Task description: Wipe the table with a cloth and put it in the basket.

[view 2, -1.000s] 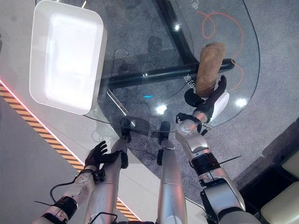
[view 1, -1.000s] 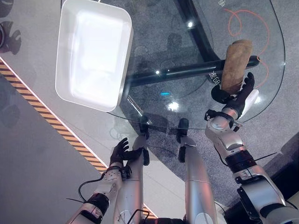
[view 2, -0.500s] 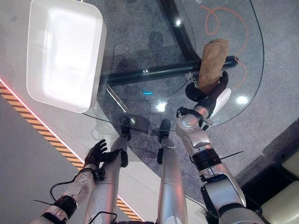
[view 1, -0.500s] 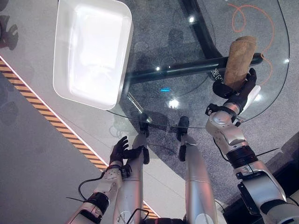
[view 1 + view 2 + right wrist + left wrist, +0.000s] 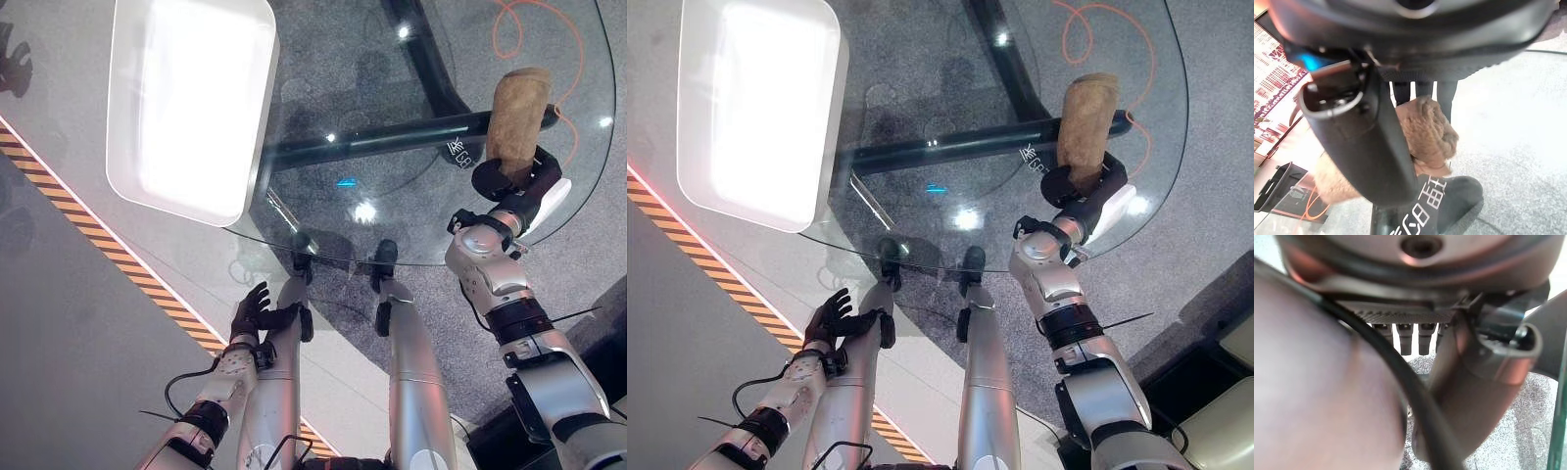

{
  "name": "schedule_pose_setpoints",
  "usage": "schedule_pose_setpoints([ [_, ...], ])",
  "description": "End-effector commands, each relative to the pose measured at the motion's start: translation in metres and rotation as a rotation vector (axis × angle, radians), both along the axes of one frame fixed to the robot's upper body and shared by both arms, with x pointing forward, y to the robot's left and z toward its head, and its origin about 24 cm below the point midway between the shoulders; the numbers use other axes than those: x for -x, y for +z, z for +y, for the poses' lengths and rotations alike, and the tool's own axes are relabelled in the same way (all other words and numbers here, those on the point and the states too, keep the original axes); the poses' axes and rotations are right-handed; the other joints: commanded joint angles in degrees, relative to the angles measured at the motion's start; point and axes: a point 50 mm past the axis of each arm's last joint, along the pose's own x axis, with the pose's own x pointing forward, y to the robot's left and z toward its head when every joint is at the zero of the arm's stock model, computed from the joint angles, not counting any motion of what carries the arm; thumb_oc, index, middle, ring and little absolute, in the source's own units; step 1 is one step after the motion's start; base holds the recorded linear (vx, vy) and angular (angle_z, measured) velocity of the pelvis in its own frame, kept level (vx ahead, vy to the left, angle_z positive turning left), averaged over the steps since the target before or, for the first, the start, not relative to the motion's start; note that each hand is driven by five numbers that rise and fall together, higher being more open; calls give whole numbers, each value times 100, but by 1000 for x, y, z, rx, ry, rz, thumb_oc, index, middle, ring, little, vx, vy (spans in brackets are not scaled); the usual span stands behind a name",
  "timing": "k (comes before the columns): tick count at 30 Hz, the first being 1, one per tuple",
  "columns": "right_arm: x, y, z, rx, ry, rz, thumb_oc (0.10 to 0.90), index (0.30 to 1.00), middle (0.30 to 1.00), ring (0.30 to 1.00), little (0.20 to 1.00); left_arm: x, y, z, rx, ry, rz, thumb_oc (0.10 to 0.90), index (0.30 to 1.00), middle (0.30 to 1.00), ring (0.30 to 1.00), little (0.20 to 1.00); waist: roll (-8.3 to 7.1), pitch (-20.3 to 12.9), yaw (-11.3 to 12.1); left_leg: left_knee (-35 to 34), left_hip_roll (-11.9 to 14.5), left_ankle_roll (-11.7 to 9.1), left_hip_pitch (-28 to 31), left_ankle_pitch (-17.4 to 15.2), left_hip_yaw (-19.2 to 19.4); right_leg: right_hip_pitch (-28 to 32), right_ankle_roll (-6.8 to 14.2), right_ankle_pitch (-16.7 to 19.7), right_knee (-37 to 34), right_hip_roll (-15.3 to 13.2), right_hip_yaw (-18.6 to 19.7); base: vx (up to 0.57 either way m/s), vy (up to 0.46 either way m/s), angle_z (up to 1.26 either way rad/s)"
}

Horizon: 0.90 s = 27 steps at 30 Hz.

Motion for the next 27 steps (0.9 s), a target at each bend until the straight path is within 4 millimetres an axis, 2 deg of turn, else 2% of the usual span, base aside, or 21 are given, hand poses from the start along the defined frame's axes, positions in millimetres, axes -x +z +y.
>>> schedule_pose_setpoints([
  [1, 5, 24, -9, 41, -18, -103, 100, 300, 300, 300, 200, 20, -17, -13, 28, -1, 66, 800, 900, 900, 900, 900, 152, -68, 24, 971, -477, 95, -302, -883, -69, 22, 44, 733, -927, 212, -450, 0, 0, 0],
  [10, 4, 30, -6, 76, -8, -127, 100, 300, 300, 300, 200, 19, -16, -16, 33, 2, 62, 800, 900, 900, 900, 900, 161, -68, 38, 975, -490, 101, -329, -892, -72, 1, 63, 734, -933, 193, -452, 0, 3, 0],
  [17, 13, 53, 5, 208, 9, -228, 100, 300, 300, 300, 200, 24, -18, -16, 33, 11, 62, 800, 900, 900, 900, 900, 119, -68, 30, 964, -504, 108, -328, -910, -70, -12, 96, 729, -919, 195, -447, 1, 5, 0],
  [22, 20, 68, 25, 383, 133, -246, 100, 300, 300, 300, 200, 25, -17, -18, 35, 12, 55, 800, 900, 900, 900, 900, 91, -68, 15, 955, -504, 119, -342, -917, -52, -42, 113, 718, -910, 195, -437, -3, 13, 1],
  [27, 18, 64, 49, 486, 306, -189, 100, 300, 300, 300, 200, 24, -15, -18, 32, 10, 51, 800, 900, 900, 900, 900, 76, -68, 27, 928, -504, 119, -340, -900, -42, -45, 116, 708, -913, 180, -470, -3, -1, 1],
])
